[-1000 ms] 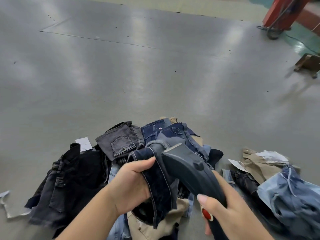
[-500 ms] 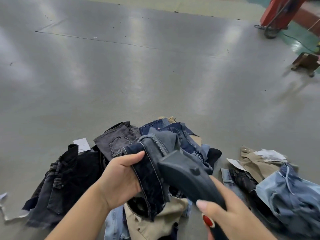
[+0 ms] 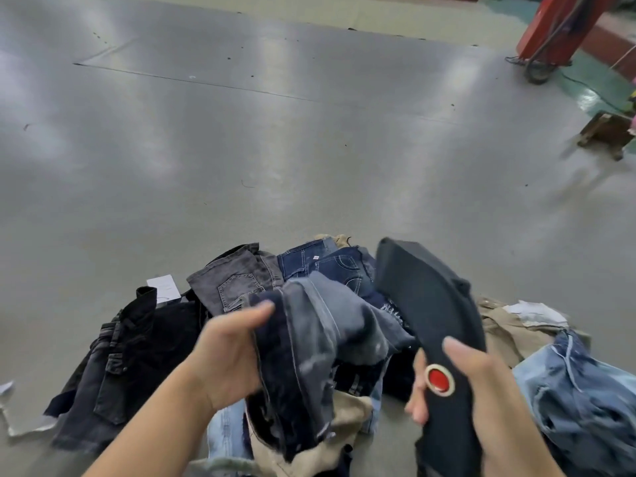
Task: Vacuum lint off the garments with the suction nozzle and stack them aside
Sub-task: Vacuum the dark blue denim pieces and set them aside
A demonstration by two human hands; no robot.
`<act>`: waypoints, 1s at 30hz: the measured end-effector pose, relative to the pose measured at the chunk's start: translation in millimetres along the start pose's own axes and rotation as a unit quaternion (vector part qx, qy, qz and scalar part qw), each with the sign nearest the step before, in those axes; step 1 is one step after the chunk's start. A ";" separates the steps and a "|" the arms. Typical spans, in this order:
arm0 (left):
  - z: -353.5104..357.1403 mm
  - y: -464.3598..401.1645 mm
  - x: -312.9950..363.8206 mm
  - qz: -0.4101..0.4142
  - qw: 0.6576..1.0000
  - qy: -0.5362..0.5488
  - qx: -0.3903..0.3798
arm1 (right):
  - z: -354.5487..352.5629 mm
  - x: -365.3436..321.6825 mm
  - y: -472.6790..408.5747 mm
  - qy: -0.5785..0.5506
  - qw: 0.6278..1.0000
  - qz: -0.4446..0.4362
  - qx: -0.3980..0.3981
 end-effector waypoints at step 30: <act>13.2 1.0 -23.6 -0.040 0.993 -0.108 0.001 | -13.7 -11.0 6.6 0.053 0.998 0.022 -0.003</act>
Point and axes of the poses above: each hand's wrist, its own y-axis away from the middle knuckle, its own z-axis out of the palm, x = y × z, the point moved 1 cm from there along -y, towards the middle knuckle, and after that the axes turned 5 degrees about z, right-handed, at the moved point
